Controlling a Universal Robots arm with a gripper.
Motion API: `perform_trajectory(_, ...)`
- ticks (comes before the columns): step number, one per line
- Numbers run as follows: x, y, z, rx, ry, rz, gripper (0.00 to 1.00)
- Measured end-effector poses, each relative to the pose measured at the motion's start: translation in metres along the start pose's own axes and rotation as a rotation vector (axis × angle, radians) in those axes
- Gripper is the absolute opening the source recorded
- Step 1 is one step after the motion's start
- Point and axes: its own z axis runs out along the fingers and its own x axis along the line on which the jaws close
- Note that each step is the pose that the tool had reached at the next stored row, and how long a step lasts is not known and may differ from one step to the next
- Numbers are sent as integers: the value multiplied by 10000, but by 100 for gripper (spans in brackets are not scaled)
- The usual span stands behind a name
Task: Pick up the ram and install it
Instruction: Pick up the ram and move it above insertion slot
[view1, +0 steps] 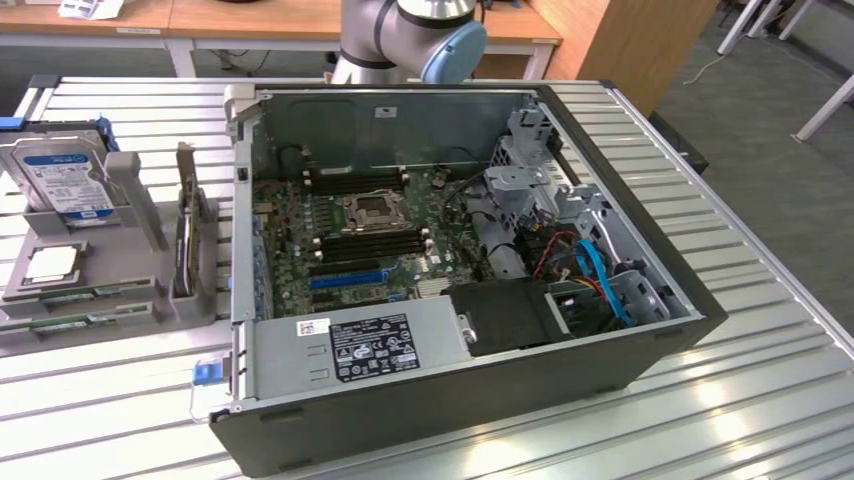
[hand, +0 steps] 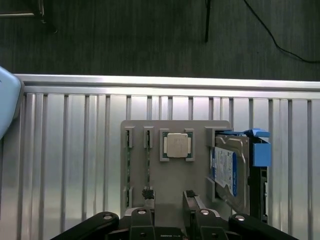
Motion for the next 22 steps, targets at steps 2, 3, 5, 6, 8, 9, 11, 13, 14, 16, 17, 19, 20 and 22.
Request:
perform_trajectory(2, 1, -2, 35, -1, -3, 0, 35)
perform_trajectory(3, 2, -3, 53, -1, -4, 0, 35)
perform_trajectory(5, 3, -5, 91, 0, -5, -1, 35)
perform_trajectory(6, 4, -5, 108, -1, -5, 0, 35)
perform_trajectory(8, 7, -7, 144, -2, -5, 0, 35)
perform_trajectory(9, 8, -8, 162, -1, -5, 0, 35)
perform_trajectory(11, 11, -10, 199, -1, -6, -1, 35)
perform_trajectory(13, 14, -11, 234, -1, -6, 0, 35)
perform_trajectory(14, 16, -12, 253, -1, -6, 0, 35)
perform_trajectory(16, 19, -14, 290, -1, -6, -1, 35)
perform_trajectory(17, 21, -14, 308, -2, -5, 0, 35)
perform_trajectory(19, 24, -16, 343, -1, -5, 0, 35)
perform_trajectory(20, 26, -17, 361, -1, -5, 0, 35)
perform_trajectory(22, 30, -19, 399, -1, -6, 0, 35)
